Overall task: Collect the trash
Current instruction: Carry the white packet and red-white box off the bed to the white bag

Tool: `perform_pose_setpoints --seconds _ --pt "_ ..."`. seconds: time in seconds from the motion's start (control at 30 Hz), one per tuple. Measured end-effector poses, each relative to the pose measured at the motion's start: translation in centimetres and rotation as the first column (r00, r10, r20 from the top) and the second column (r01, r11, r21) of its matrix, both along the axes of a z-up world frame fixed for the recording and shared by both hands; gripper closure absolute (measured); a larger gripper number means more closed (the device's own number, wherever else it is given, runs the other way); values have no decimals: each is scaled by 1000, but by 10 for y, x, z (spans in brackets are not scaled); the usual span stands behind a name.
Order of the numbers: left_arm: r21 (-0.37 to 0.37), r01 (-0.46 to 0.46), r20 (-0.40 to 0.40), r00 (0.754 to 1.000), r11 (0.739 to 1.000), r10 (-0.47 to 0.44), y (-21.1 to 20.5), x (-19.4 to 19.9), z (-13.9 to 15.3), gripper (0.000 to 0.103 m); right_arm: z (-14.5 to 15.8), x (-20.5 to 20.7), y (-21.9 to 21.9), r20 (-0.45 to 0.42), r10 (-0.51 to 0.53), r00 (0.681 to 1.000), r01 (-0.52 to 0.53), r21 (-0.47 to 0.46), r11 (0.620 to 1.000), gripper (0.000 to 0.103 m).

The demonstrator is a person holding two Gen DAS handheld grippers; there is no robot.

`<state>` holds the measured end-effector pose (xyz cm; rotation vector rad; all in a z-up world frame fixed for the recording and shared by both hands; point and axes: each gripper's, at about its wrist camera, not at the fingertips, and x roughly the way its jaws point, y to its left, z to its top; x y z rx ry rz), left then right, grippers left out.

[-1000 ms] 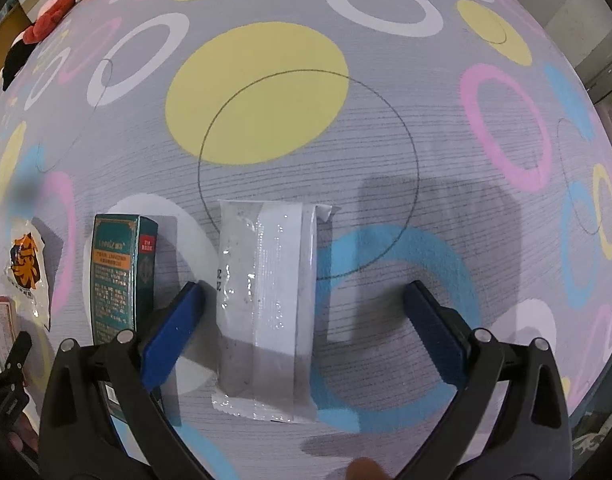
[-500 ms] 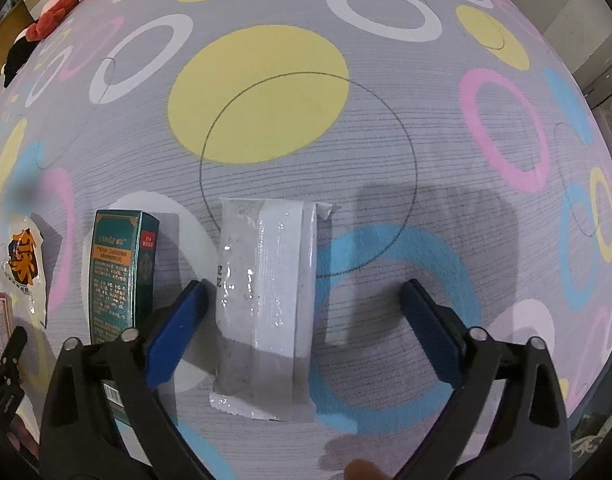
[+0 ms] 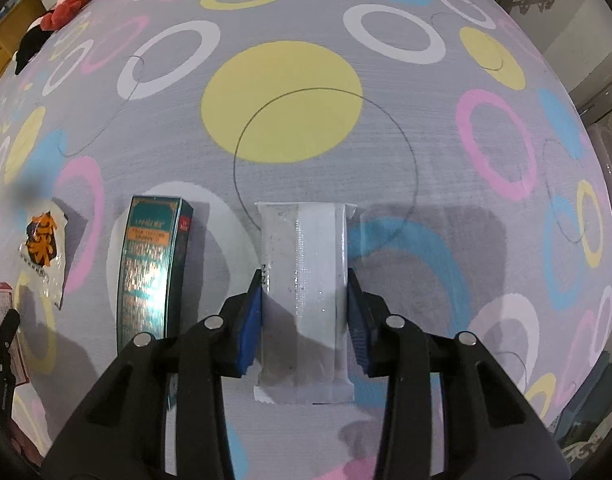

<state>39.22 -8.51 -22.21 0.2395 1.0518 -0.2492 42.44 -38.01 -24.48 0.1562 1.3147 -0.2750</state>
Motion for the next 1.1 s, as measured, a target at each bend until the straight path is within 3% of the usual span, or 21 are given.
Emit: perform_pose_setpoints --seconds 0.27,0.57,0.83,1.1 --pt "-19 35 62 997 999 -34 -8 -23 27 79 25 -38 -7 55 2 998 -2 1 1000 66" --pt "-74 55 126 991 996 -45 0 -70 71 79 76 -98 8 168 59 984 -60 1 998 66" --pt "-106 46 165 986 993 -28 10 -134 107 79 124 -155 33 277 135 951 -139 -7 990 66" --pt "-91 42 188 982 995 -24 19 -196 135 79 165 -225 50 382 184 906 -192 -16 981 66"
